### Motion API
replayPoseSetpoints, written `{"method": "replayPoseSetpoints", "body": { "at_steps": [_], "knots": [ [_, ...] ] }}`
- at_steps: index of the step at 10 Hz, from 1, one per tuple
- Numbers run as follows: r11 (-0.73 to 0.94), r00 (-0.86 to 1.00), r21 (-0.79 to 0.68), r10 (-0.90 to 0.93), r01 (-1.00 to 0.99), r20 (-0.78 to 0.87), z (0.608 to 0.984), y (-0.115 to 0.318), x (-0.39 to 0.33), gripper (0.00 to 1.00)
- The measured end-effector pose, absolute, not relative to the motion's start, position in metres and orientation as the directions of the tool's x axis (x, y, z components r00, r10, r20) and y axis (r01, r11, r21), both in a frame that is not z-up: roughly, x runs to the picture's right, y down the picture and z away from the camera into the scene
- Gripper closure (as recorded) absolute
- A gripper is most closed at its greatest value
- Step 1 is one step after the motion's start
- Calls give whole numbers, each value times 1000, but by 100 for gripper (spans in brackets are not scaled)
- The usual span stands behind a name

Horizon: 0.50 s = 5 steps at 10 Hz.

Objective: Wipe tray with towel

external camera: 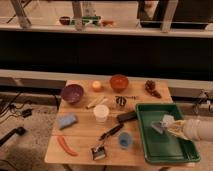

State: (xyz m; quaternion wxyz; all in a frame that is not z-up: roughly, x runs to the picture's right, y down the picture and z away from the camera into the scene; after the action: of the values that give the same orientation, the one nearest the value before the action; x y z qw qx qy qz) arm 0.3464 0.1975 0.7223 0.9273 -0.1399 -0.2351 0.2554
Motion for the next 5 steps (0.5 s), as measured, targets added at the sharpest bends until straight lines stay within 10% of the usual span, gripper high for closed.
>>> {"method": "replayPoseSetpoints", "body": {
  "at_steps": [5],
  "knots": [
    [830, 759, -379, 540, -409, 364, 722, 198, 347, 20]
  ]
}}
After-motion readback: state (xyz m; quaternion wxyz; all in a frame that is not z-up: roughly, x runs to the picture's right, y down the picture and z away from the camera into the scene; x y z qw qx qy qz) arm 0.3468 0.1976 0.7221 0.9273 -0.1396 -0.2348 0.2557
